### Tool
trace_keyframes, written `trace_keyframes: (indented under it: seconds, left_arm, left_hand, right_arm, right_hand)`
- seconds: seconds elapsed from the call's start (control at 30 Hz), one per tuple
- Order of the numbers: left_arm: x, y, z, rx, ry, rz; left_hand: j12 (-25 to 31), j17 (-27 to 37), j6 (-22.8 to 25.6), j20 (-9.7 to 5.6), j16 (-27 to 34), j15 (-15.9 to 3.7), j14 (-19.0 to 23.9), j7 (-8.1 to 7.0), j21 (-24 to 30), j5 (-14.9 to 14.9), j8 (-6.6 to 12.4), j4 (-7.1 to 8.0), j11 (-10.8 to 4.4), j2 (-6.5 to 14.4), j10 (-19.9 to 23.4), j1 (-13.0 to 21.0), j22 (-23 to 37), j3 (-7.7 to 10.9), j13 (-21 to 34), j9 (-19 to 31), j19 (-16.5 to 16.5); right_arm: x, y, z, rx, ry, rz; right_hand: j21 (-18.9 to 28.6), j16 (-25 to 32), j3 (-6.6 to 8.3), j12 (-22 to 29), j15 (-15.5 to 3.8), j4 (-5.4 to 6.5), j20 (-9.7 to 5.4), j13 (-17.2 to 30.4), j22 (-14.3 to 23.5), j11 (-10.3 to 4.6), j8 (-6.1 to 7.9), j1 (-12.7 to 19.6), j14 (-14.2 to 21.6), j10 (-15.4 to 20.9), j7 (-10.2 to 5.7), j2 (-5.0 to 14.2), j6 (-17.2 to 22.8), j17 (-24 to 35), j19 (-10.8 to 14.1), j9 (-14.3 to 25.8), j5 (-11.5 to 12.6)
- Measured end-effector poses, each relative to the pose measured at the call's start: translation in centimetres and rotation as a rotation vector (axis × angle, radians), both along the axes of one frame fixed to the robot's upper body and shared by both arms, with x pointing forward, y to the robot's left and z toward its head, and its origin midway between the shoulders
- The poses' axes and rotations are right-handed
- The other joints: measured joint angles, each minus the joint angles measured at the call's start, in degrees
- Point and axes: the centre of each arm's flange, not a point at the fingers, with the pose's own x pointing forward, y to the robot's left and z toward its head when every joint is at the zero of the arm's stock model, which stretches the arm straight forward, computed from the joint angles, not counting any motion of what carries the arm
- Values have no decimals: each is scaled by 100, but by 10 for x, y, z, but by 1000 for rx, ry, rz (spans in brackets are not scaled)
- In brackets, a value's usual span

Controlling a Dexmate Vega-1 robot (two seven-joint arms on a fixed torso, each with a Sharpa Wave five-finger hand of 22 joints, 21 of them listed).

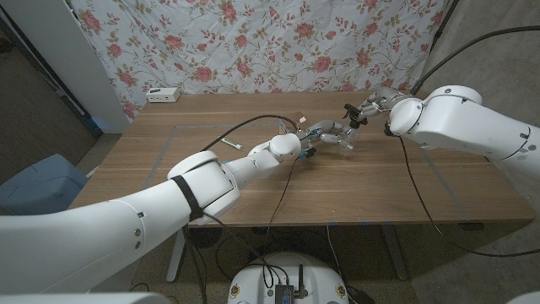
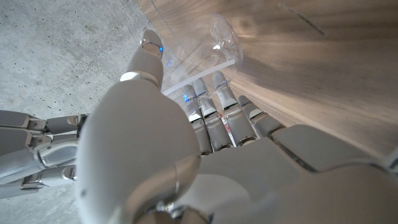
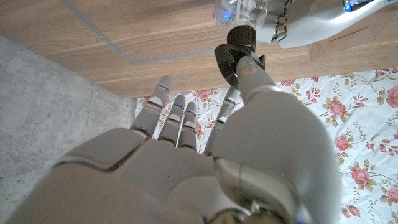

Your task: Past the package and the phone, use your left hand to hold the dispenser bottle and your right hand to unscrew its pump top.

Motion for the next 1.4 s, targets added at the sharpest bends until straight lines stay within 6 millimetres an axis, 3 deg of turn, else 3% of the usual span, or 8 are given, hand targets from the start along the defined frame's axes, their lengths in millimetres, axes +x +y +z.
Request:
trace_keyframes:
  seconds: [0.43, 1.03, 1.4]
  left_arm:
    - [1, -2, 0, 2, 8, 10]
    - [0, -6, 0, 0, 10, 17]
    - [0, -7, 0, 0, 12, 20]
  left_hand:
    - [15, 15, 0, -7, -5, 11, 11, 0, 0, -1, -16, 0, -1, 0, -1, 0, 0, 0, -3, 0, 7]
    - [-2, 10, 0, -21, 0, 10, 10, 0, 0, -22, -23, 1, -2, 0, -2, 0, 0, -1, 12, 0, 21]
    - [-5, 13, 0, -21, -1, 10, 10, 0, 0, -34, -23, 2, 0, 0, 0, 0, 0, -2, 37, 0, 21]
  right_arm:
    - [2, -4, -1, 32, -28, 29]
    - [6, -9, -3, 62, -64, 49]
    - [8, -11, -3, 62, -68, 57]
  right_hand:
    - [0, 47, 71, 44, -155, 22, -95, 0, 0, -123, 189, 346, 93, 126, -109, 44, 522, 24, -7, -27, 0]
    - [29, 136, 95, 89, -328, 47, -173, 0, 0, -441, 488, 648, 185, 445, -105, 90, 1324, 53, 10, -80, -96]
    - [29, 170, 95, 89, -337, 47, -235, -1, 0, -572, 575, 782, 195, 514, -101, 150, 1575, 80, 31, -80, -95]
